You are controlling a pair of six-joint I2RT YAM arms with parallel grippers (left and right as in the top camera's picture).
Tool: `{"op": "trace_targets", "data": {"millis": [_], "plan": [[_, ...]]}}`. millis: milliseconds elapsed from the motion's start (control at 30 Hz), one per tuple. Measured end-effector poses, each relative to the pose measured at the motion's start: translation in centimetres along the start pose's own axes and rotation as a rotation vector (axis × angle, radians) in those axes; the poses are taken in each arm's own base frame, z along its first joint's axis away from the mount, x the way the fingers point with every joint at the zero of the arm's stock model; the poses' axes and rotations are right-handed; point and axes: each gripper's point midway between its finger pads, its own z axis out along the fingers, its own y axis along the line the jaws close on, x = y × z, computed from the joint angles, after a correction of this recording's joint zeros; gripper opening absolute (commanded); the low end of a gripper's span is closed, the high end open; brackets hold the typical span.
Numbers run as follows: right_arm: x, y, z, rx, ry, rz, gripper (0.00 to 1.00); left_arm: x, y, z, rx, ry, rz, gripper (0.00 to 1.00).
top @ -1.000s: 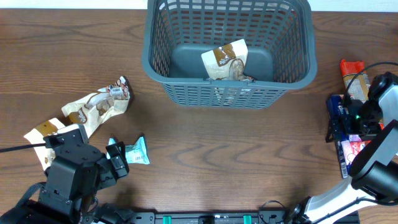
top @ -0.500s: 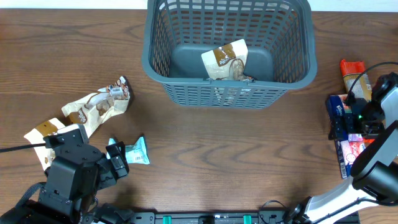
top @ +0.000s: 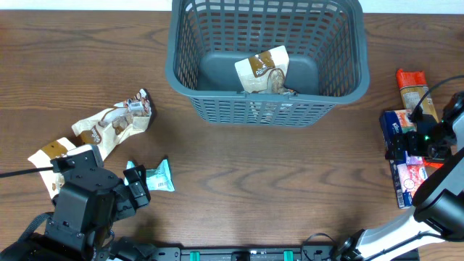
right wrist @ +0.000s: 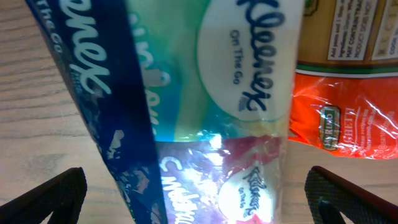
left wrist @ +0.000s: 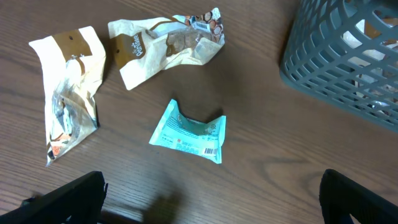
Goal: Pack container
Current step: 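Lower the right gripper onto the blue tissue box and grasp it, then lift the blue tissue box and carry it over the basket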
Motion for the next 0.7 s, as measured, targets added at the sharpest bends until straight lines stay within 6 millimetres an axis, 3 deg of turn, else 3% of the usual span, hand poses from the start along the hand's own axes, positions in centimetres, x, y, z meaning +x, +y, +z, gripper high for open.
{"op": "trace_targets", "data": {"millis": [467, 700], "plan": [[2.0, 1.4, 3.2, -0.038, 0.037, 0.002, 0.99, 0.0, 0.0, 0.0, 0.0, 0.0, 0.0, 0.99], [1.3, 2.2, 3.3, -0.087, -0.002, 0.004, 0.99, 0.0, 0.0, 0.0, 0.0, 0.0, 0.0, 0.99]]}}
